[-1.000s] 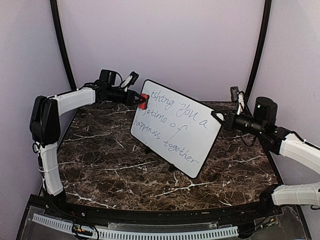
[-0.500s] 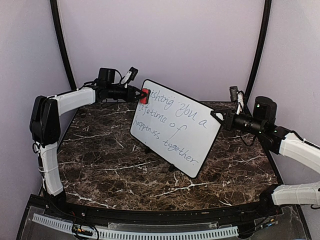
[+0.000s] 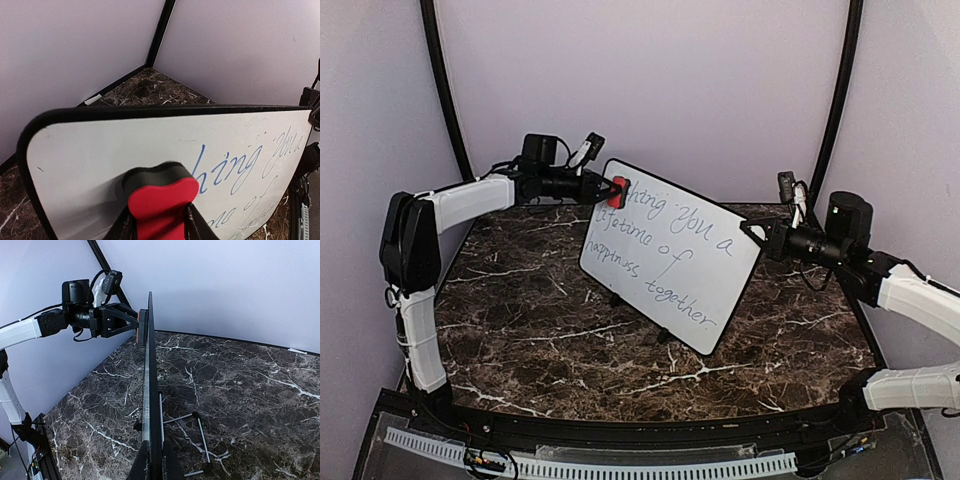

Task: Erase the whiteboard
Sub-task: Erase the center of the whiteboard.

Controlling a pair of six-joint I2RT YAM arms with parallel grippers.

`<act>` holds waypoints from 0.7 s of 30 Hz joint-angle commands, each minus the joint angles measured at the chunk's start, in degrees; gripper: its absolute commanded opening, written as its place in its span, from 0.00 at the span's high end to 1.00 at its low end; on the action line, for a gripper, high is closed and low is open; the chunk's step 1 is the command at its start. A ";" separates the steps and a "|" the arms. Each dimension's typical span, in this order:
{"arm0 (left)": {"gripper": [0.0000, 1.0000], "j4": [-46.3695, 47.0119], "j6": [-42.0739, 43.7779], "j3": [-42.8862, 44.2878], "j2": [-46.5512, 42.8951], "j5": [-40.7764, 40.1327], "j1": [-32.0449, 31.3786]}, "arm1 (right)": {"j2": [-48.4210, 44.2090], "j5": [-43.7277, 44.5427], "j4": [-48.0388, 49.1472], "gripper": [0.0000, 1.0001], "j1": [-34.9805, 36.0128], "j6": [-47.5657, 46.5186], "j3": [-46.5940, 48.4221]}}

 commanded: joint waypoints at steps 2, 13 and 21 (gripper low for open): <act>0.68 1.81 -1.13 -7.64 -3.67 -1.03 -1.57 | -0.02 -0.11 -2.64 1.00 0.81 -5.43 0.03; 0.69 4.72 -1.90 -5.93 -2.96 -4.66 -1.68 | -0.60 -0.42 -2.29 1.00 0.76 -5.29 -0.43; 0.68 2.56 -1.07 2.54 -0.87 -6.57 -1.55 | -0.77 -0.61 -2.55 1.00 0.89 -5.34 -0.24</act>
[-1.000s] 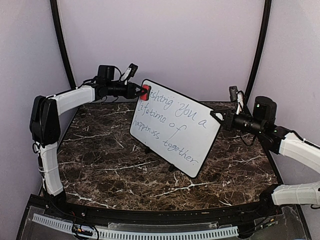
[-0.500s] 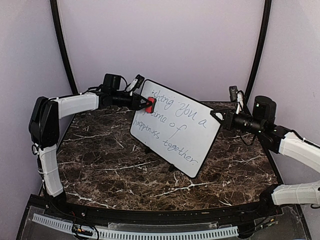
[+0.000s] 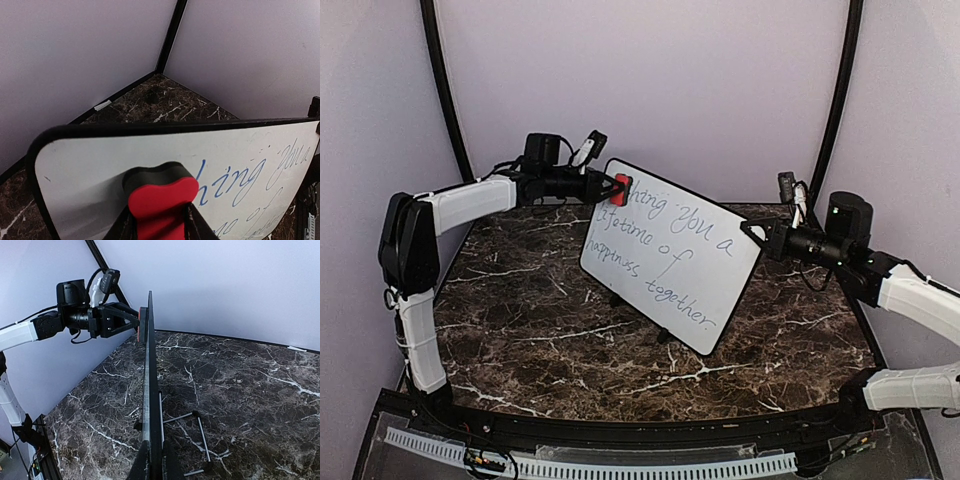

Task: Erase the whiteboard
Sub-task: Erase the center of the whiteboard.

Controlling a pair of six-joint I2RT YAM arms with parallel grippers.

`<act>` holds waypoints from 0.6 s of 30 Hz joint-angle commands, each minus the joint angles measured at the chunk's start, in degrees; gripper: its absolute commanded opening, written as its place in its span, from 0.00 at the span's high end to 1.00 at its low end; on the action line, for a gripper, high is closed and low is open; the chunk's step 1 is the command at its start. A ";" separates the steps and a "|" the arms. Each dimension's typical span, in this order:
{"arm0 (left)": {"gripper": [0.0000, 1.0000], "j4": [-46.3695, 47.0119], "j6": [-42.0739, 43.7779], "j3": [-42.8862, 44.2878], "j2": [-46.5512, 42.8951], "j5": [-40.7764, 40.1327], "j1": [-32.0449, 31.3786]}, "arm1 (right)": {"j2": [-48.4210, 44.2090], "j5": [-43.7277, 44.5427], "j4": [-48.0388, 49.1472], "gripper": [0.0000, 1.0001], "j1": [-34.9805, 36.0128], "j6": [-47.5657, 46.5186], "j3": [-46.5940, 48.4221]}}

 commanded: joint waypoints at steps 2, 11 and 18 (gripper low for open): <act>0.68 -1.53 0.83 6.32 0.98 -1.34 0.14 | -0.75 -0.77 -2.33 1.00 0.97 -6.13 -0.26; 0.69 -7.13 0.29 2.92 1.23 -0.09 0.22 | -0.87 -0.51 -2.58 1.00 1.24 -6.13 -0.26; 0.69 -8.42 1.36 -2.19 0.34 -2.07 0.08 | -0.55 -0.50 -2.61 1.00 1.33 -6.21 -0.13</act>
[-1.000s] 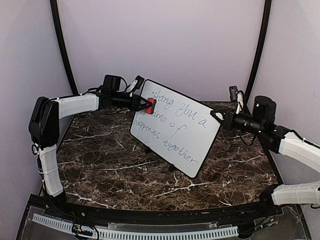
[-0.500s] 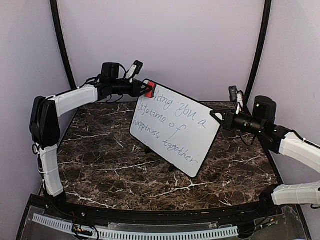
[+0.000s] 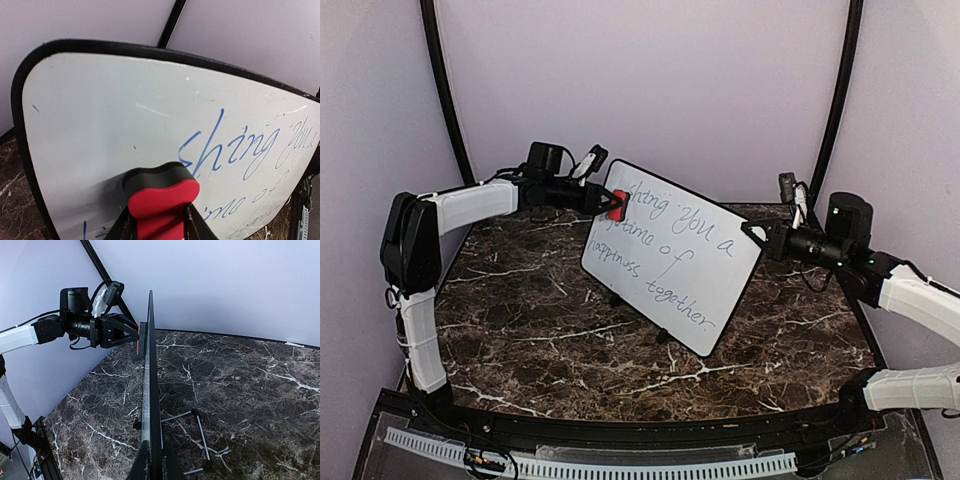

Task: Erase the whiteboard
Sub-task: Erase the center of the whiteboard.

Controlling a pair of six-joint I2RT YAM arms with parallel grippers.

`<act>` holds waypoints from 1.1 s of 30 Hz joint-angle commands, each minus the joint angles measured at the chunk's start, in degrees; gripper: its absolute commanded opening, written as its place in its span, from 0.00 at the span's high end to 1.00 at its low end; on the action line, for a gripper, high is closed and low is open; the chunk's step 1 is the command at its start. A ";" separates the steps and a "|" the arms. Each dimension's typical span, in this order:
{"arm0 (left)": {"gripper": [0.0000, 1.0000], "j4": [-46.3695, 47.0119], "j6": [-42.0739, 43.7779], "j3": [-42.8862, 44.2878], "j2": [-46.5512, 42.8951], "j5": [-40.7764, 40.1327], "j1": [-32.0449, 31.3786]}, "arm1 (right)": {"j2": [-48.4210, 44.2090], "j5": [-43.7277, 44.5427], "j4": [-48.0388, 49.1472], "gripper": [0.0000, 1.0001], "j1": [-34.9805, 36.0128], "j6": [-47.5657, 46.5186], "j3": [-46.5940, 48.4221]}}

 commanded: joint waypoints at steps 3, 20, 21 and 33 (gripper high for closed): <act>0.69 -5.12 1.14 -0.33 -0.42 -1.94 0.06 | -0.05 -1.48 -1.79 1.00 1.03 -6.65 0.00; 0.68 -10.69 3.27 11.32 1.38 -0.97 0.06 | 0.08 -1.36 -1.82 1.00 1.09 -6.69 0.00; 0.68 -10.76 3.17 11.22 1.51 -0.83 0.06 | 0.07 -1.36 -1.84 1.00 1.13 -6.73 0.00; 0.70 -6.51 -2.44 0.14 1.57 3.84 2.75 | -0.09 -1.51 -1.82 1.00 1.22 -6.74 -0.28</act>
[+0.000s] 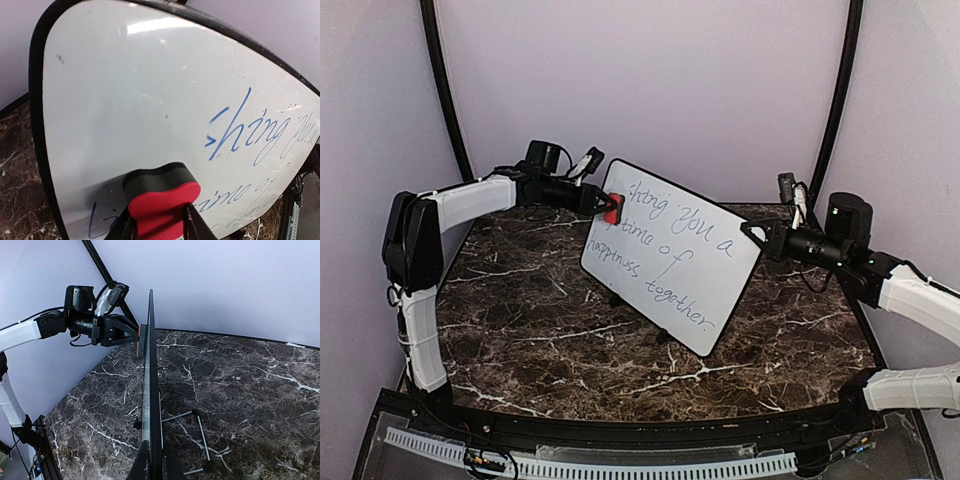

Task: Erase the whiteboard
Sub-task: Erase the center of the whiteboard.

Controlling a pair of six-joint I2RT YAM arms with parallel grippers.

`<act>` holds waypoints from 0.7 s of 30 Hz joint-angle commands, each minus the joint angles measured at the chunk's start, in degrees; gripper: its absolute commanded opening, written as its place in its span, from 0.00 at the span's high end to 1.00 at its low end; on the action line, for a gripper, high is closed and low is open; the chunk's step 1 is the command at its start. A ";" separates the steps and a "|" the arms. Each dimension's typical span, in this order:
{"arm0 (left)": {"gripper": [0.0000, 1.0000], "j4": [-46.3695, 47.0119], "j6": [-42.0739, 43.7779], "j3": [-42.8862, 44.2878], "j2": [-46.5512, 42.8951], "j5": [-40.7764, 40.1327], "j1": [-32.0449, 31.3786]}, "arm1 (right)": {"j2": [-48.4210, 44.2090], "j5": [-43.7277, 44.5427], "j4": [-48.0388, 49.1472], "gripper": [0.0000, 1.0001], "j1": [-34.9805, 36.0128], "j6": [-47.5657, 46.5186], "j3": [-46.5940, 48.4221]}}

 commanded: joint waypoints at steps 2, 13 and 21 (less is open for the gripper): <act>0.70 1.63 -2.45 -3.55 0.23 3.63 1.23 | 0.01 -1.82 -1.75 1.00 1.03 -6.49 -0.19; 0.69 -0.39 -4.88 9.01 2.35 3.52 0.95 | 0.72 -1.78 -1.92 1.00 1.20 -6.59 0.44; 0.70 -4.88 -2.23 8.72 2.67 0.19 -2.01 | 1.04 -1.52 -2.24 1.00 1.38 -6.59 0.75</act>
